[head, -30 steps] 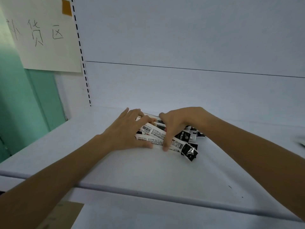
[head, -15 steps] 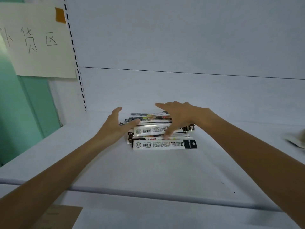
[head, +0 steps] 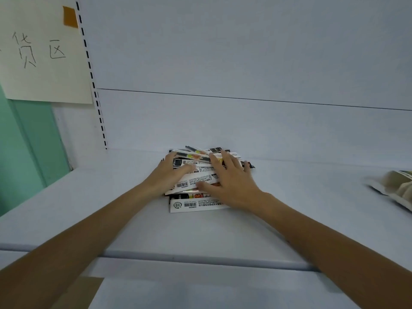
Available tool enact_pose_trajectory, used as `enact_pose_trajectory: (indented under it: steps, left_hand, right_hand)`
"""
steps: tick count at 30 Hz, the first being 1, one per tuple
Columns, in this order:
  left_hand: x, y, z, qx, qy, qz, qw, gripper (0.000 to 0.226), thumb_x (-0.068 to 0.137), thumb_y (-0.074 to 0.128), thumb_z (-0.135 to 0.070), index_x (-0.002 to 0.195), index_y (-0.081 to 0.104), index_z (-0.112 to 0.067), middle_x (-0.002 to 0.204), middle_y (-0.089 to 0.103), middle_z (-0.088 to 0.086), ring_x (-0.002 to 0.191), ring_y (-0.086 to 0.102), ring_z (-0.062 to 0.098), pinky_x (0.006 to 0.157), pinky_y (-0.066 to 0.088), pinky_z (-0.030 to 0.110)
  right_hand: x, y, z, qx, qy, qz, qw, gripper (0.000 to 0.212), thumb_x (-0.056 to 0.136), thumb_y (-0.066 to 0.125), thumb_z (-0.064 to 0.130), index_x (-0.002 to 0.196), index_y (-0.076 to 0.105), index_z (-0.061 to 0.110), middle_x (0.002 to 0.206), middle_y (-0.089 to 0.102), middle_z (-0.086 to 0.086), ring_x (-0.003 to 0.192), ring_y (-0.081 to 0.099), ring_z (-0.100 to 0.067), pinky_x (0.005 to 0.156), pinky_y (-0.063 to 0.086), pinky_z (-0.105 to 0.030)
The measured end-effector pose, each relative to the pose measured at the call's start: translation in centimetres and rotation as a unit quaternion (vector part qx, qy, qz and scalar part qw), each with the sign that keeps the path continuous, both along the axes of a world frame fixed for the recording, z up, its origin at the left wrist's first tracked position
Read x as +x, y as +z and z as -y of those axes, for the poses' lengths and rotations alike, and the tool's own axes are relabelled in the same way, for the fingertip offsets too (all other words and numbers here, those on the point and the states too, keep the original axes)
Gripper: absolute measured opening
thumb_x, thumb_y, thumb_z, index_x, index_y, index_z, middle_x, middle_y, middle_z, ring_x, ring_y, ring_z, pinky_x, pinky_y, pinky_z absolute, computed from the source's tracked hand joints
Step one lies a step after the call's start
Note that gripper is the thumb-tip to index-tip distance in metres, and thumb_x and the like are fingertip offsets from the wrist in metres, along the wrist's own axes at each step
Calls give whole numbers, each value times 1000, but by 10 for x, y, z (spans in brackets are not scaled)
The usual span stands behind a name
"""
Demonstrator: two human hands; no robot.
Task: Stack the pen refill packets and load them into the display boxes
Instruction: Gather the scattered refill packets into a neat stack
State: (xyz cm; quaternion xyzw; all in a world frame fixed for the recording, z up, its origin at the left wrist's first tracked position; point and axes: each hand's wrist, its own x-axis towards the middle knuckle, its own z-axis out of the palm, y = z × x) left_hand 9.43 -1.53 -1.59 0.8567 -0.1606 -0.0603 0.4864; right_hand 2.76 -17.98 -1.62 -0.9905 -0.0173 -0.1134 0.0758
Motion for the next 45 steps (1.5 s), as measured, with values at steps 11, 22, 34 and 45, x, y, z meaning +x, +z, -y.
enact_pose_trajectory:
  steps: [11,22,34,45]
  left_hand:
    - [28,1,-11,-250,161,-83,951,63,90,30,-59,141,34,-23,148,33,1,137,30,21,114,19,38]
    - [22,6,3,-238,97,-114,960,36,98,32,-46,89,49,-15,57,64,-1,54,63,15,48,49,19]
    - [28,6,-17,-189,155,18,970,41,99,30,-34,121,56,-11,132,51,0,121,47,17,103,29,29]
    - [28,3,-14,-106,77,-69,989,46,95,21,-58,79,54,-30,86,61,-6,90,57,17,93,37,33]
  right_hand:
    - [27,3,47,574,-213,108,783,39,98,33,33,122,51,9,134,48,-8,125,43,-27,108,30,-40]
    - [39,-5,15,549,-195,72,809,38,93,31,33,104,59,8,110,62,-11,102,57,-28,88,43,-37]
    - [29,-1,37,446,-114,72,885,39,100,26,40,115,51,14,102,53,1,94,48,-14,79,30,-24]
    - [45,6,28,459,-110,13,882,63,98,22,49,108,60,0,99,64,-13,99,58,-27,95,39,-37]
